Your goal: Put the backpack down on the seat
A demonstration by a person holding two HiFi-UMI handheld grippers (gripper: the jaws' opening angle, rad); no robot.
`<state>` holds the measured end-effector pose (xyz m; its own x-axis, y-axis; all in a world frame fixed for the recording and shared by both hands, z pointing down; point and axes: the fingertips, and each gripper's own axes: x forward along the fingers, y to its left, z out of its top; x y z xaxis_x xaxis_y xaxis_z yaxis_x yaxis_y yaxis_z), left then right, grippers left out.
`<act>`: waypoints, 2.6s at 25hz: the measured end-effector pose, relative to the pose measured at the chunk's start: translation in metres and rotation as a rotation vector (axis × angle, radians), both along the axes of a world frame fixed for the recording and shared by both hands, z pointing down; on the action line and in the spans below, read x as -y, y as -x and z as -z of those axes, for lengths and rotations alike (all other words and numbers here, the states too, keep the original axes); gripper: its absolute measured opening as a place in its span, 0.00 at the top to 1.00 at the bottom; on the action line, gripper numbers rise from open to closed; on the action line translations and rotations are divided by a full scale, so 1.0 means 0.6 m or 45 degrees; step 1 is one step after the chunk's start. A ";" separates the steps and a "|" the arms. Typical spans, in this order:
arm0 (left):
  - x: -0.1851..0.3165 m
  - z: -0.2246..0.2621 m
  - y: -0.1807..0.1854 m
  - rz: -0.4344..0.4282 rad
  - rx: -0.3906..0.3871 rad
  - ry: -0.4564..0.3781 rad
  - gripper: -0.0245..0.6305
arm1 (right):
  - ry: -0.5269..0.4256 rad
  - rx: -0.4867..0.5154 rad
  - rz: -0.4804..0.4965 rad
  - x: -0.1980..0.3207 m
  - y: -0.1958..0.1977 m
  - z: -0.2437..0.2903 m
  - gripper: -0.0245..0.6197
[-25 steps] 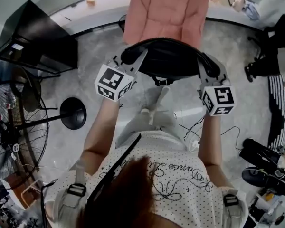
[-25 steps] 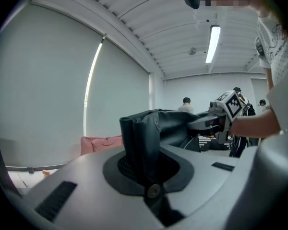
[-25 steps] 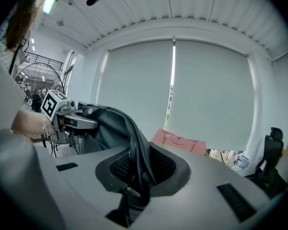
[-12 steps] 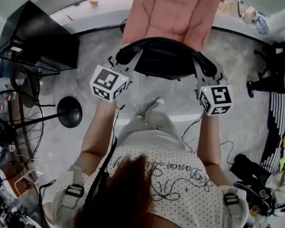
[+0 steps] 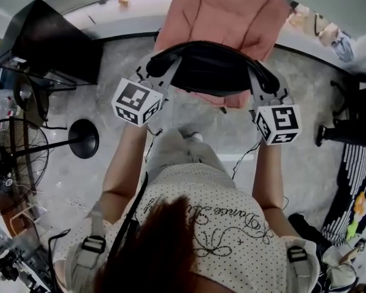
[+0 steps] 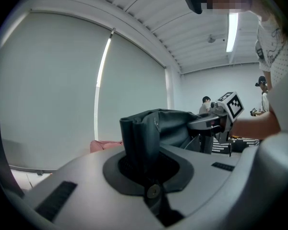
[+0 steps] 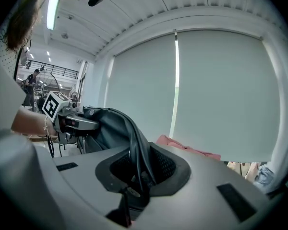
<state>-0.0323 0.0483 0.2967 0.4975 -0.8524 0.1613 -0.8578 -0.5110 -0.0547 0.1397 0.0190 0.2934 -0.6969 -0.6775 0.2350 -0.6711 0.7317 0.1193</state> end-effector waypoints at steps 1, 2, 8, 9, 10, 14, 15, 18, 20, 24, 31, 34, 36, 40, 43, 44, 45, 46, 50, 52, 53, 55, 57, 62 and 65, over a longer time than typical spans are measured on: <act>0.011 -0.001 -0.001 0.001 0.003 0.003 0.92 | 0.004 0.003 0.000 0.010 -0.001 -0.001 0.86; 0.021 -0.002 -0.001 0.002 0.006 0.005 0.92 | 0.009 0.006 0.000 0.020 -0.001 -0.003 0.86; 0.095 -0.021 0.001 -0.047 -0.006 0.020 0.92 | 0.033 -0.006 -0.057 0.078 -0.001 -0.019 0.86; 0.110 -0.023 0.001 -0.057 -0.010 0.021 0.92 | 0.033 -0.010 -0.069 0.091 -0.002 -0.020 0.86; 0.126 -0.025 0.000 -0.068 -0.015 0.021 0.92 | 0.035 -0.013 -0.082 0.105 -0.003 -0.021 0.86; 0.204 -0.033 0.005 -0.126 -0.038 0.023 0.92 | 0.036 -0.034 -0.142 0.169 0.001 -0.023 0.86; 0.226 -0.034 0.010 -0.142 -0.044 0.023 0.93 | 0.033 -0.038 -0.160 0.189 0.007 -0.022 0.86; 0.290 -0.038 0.033 -0.200 -0.062 0.026 0.93 | 0.027 -0.043 -0.222 0.242 0.029 -0.022 0.86; 0.327 -0.036 0.050 -0.243 -0.066 0.021 0.93 | 0.024 -0.040 -0.262 0.268 0.046 -0.021 0.86; 0.389 -0.024 0.079 -0.298 -0.049 0.008 0.93 | 0.027 -0.024 -0.309 0.312 0.076 -0.013 0.86; 0.448 -0.051 0.098 -0.352 -0.063 0.061 0.93 | 0.087 -0.035 -0.361 0.358 0.096 -0.039 0.86; 0.458 -0.076 0.090 -0.357 -0.071 0.109 0.93 | 0.129 -0.041 -0.364 0.370 0.090 -0.063 0.86; 0.463 -0.098 0.085 -0.348 -0.065 0.145 0.93 | 0.166 -0.036 -0.356 0.378 0.085 -0.085 0.86; 0.481 -0.144 0.086 -0.308 -0.046 0.218 0.93 | 0.245 -0.021 -0.319 0.401 0.085 -0.134 0.86; 0.496 -0.186 0.085 -0.263 -0.045 0.265 0.93 | 0.304 -0.020 -0.276 0.420 0.082 -0.180 0.86; 0.496 -0.202 0.085 -0.245 -0.046 0.286 0.93 | 0.329 -0.024 -0.257 0.423 0.081 -0.196 0.86; 0.495 -0.219 0.084 -0.228 -0.044 0.308 0.93 | 0.357 -0.030 -0.236 0.425 0.080 -0.213 0.86; 0.495 -0.236 0.082 -0.214 -0.038 0.328 0.92 | 0.384 -0.035 -0.217 0.428 0.078 -0.230 0.86; 0.513 -0.299 0.064 -0.213 -0.004 0.386 0.92 | 0.464 -0.042 -0.172 0.448 0.059 -0.297 0.86; 0.528 -0.337 0.059 -0.217 0.006 0.425 0.92 | 0.506 -0.040 -0.165 0.462 0.054 -0.336 0.86; 0.535 -0.358 0.059 -0.217 0.008 0.446 0.92 | 0.525 -0.041 -0.162 0.469 0.054 -0.357 0.86; 0.544 -0.402 0.061 -0.211 0.006 0.485 0.92 | 0.558 -0.049 -0.153 0.482 0.055 -0.399 0.86; 0.547 -0.443 0.058 -0.201 0.001 0.532 0.92 | 0.591 -0.058 -0.141 0.489 0.053 -0.438 0.86; 0.554 -0.548 0.045 -0.185 0.028 0.660 0.92 | 0.701 -0.064 -0.134 0.495 0.041 -0.545 0.86; 0.553 -0.633 0.039 -0.189 0.063 0.754 0.92 | 0.798 -0.063 -0.148 0.490 0.033 -0.627 0.86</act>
